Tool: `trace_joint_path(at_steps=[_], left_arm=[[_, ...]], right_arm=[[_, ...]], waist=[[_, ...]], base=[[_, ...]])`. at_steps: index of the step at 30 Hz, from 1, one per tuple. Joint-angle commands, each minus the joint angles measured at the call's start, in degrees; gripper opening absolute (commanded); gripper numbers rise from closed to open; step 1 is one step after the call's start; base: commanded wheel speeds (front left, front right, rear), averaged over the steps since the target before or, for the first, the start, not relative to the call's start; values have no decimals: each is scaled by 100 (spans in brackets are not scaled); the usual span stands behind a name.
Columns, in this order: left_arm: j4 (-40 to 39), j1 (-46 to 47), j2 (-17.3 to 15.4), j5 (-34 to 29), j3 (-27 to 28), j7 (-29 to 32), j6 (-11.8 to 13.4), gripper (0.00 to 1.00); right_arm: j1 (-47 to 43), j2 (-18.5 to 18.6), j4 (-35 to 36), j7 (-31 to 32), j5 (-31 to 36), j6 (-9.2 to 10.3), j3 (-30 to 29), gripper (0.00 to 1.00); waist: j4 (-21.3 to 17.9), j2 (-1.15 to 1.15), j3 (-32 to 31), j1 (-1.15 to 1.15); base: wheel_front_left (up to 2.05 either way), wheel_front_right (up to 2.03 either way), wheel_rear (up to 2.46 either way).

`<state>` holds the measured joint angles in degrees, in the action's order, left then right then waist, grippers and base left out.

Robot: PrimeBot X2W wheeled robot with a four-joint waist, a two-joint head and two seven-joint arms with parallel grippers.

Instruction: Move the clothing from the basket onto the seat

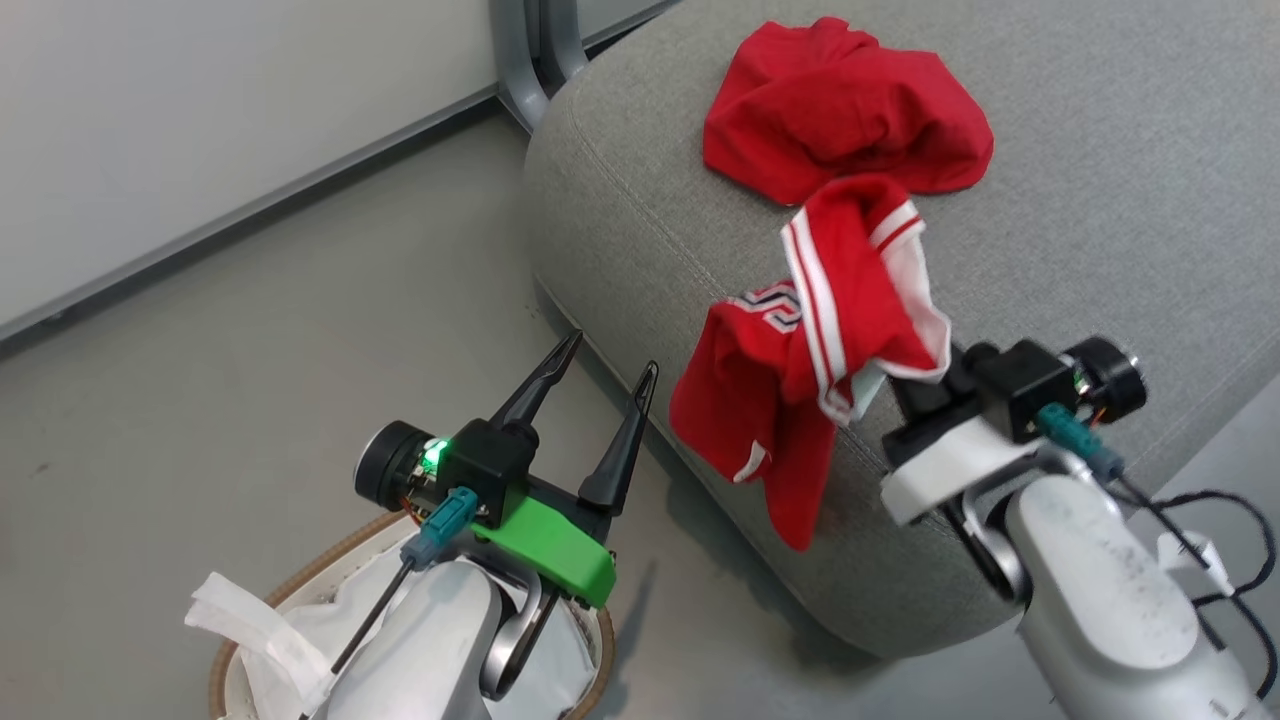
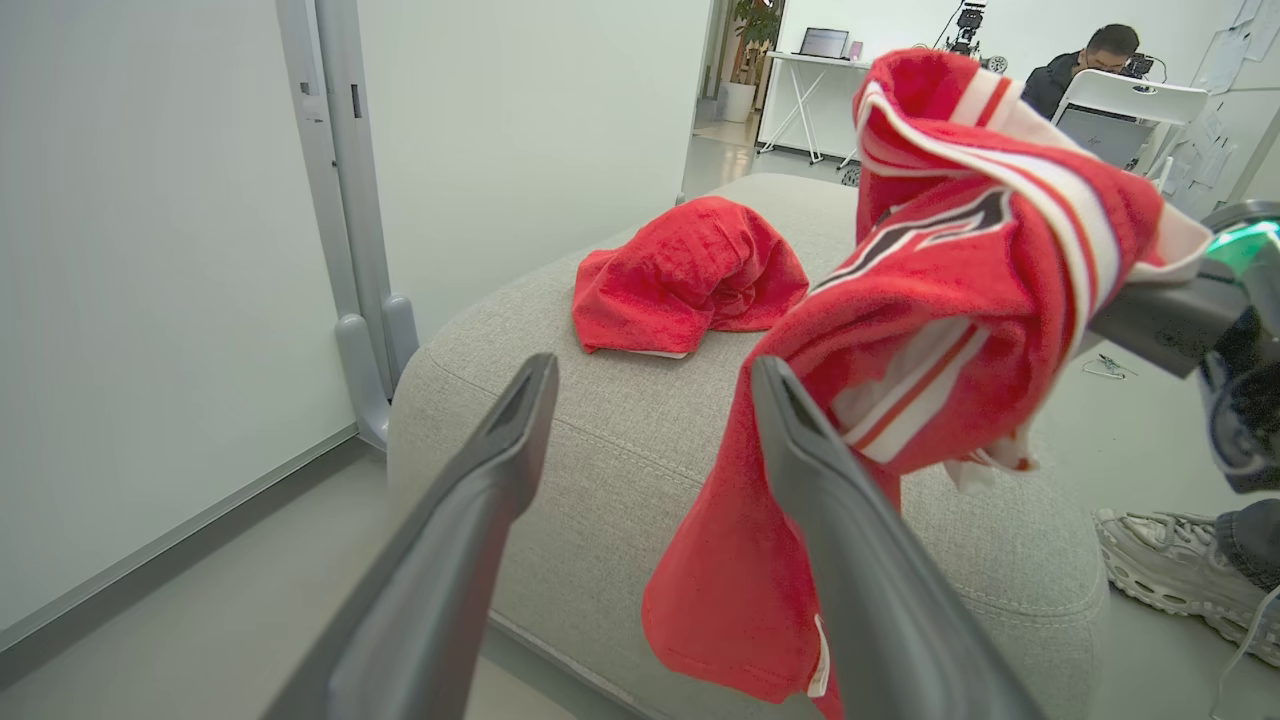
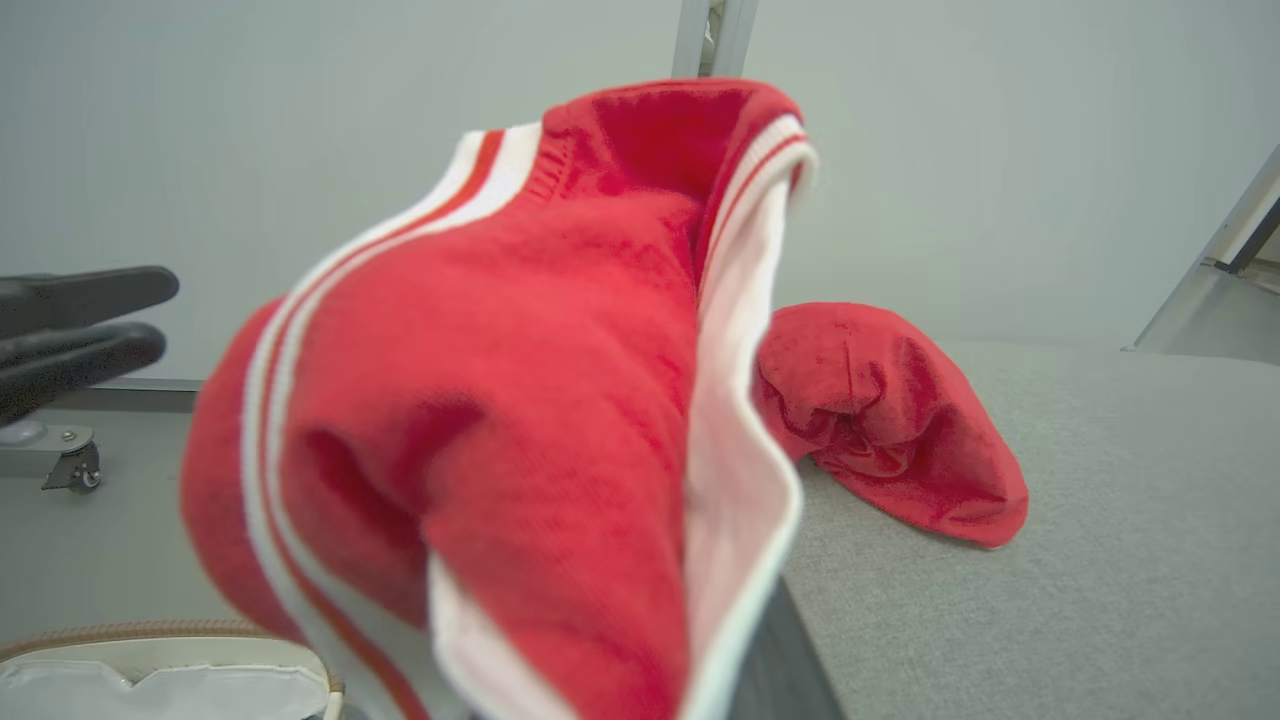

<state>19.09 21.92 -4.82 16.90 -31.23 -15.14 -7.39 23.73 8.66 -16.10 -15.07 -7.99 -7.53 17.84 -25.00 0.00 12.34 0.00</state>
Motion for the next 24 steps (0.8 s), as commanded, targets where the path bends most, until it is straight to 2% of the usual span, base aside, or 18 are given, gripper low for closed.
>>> trace_joint_path(at_steps=[1, 12, 17, 24], left_arm=[[7, 120, -87, -49, -2, 0, -14, 100], [84, 658, -331, -84, -337, 0, -13, 100], [97, 955, -431, -34, -445, -1, -13, 100], [44, 1249, -495, -99, -455, 0, -14, 100]], right_arm=[[246, 99, 84, -15, 58, 8, -70, 0], [2396, 1072, 180, -15, 602, 8, -976, 0], [3134, 1288, -139, -14, 945, 9, -1452, 0], [3640, 1301, -1037, -14, 1377, 8, -2115, 0]], waist=[[-84, 0, 399, 0], [203, 0, 1463, 0], [488, 0, 1896, 0], [887, 0, 2479, 0]], base=[[0, 0, 0], [0, 0, 0], [0, 0, 0], [0, 0, 0]])
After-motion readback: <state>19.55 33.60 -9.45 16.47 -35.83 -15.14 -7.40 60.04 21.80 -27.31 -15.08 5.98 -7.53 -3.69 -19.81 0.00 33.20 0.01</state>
